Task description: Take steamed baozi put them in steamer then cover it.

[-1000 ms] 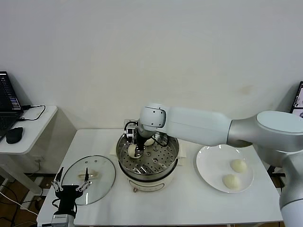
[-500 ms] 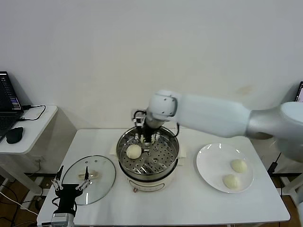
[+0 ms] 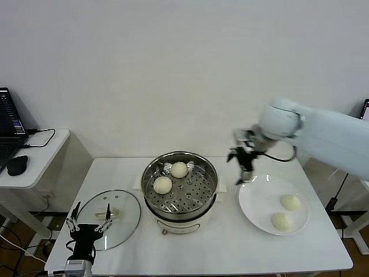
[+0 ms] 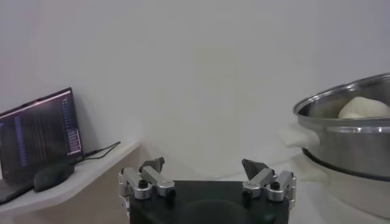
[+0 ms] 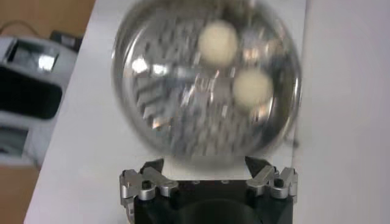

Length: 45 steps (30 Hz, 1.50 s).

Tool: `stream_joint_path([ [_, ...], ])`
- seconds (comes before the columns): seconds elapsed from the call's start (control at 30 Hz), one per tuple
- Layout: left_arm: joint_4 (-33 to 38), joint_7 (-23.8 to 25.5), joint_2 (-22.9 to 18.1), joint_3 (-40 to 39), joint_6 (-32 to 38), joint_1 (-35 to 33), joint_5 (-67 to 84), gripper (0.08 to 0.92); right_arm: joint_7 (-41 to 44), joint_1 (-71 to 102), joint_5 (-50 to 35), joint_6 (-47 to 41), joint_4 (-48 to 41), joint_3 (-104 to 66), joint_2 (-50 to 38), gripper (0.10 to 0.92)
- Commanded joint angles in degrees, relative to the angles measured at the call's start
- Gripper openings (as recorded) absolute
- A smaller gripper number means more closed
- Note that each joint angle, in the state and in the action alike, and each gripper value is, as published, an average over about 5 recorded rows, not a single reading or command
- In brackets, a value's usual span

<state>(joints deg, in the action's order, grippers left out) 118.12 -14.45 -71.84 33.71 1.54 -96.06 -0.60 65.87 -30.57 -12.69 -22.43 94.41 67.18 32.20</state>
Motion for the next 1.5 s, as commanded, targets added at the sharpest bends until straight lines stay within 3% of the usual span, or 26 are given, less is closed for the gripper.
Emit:
stream_joint_path([
  [0.03, 0.04, 0.02, -0.01, -0.04, -0.04, -0.05, -0.12, 0.823, 3.71, 13.44, 13.32, 7.08, 3.88, -8.81, -17.22, 0.823],
  [0.4, 0.67, -0.02, -0.37, 0.32, -0.06, -1.06, -0.61, 0.823, -0.03, 40.48, 20.82, 7.75, 1.1, -28.5, -17.47, 0.823],
  [1.5, 0.44, -0.08, -1.14, 0.51, -0.01, -1.45, -1.35, 0.823, -2.72, 46.76, 25.33, 6.82, -11.51, -31.75, -4.72, 0.821],
])
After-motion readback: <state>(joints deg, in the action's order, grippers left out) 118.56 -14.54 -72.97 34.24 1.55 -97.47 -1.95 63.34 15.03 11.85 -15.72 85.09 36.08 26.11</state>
